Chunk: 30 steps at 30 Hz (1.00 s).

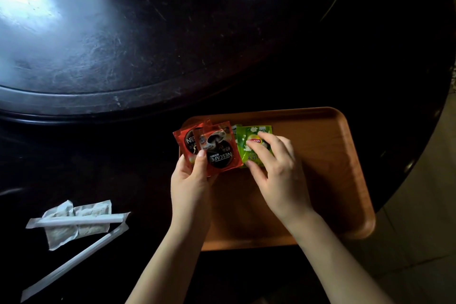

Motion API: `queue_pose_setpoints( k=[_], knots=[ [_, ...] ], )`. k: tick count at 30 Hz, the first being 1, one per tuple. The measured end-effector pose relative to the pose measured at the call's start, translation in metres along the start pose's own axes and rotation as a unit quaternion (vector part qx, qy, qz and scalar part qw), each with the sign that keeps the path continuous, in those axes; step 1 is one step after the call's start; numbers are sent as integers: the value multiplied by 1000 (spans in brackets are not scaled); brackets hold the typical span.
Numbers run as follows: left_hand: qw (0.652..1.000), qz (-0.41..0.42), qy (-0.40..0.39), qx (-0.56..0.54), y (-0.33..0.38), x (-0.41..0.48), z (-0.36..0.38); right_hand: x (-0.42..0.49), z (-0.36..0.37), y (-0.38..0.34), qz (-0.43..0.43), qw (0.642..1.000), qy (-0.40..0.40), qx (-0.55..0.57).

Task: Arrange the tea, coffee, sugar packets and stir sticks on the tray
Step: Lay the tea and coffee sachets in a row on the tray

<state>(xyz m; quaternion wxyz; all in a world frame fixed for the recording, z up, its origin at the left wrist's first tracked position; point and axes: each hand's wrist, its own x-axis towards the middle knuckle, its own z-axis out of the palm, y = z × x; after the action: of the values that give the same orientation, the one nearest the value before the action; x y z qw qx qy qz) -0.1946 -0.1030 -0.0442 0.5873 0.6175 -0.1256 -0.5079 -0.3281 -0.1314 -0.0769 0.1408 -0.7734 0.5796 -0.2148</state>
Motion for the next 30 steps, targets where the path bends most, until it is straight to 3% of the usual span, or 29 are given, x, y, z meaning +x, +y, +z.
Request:
queue_pose_setpoints(
  k=[10, 15, 17, 21, 25, 28, 30],
  knots=[
    [1000, 2, 17, -26, 3, -7, 0, 0, -3, 4, -4, 1000, 2, 30],
    [997, 18, 20, -66, 19, -8, -14, 2, -26, 4, 15, 990, 79, 118],
    [997, 2, 4, -72, 22, -8, -15, 5, -36, -1, 48, 975, 55, 208],
    [994, -47, -69, -66, 16, -19, 4, 7, -40, -16, 121, 925, -100, 347],
    [989, -69, -103, -75, 12, -22, 18, 5, -37, -12, 183, 891, -52, 412],
    [991, -66, -91, -79, 11, -20, 19, 3, -45, -1, 231, 857, -17, 460],
    [992, -69, -75, -80, 10, -18, 18, 3, -51, 6, 246, 853, -10, 459]
  ],
)
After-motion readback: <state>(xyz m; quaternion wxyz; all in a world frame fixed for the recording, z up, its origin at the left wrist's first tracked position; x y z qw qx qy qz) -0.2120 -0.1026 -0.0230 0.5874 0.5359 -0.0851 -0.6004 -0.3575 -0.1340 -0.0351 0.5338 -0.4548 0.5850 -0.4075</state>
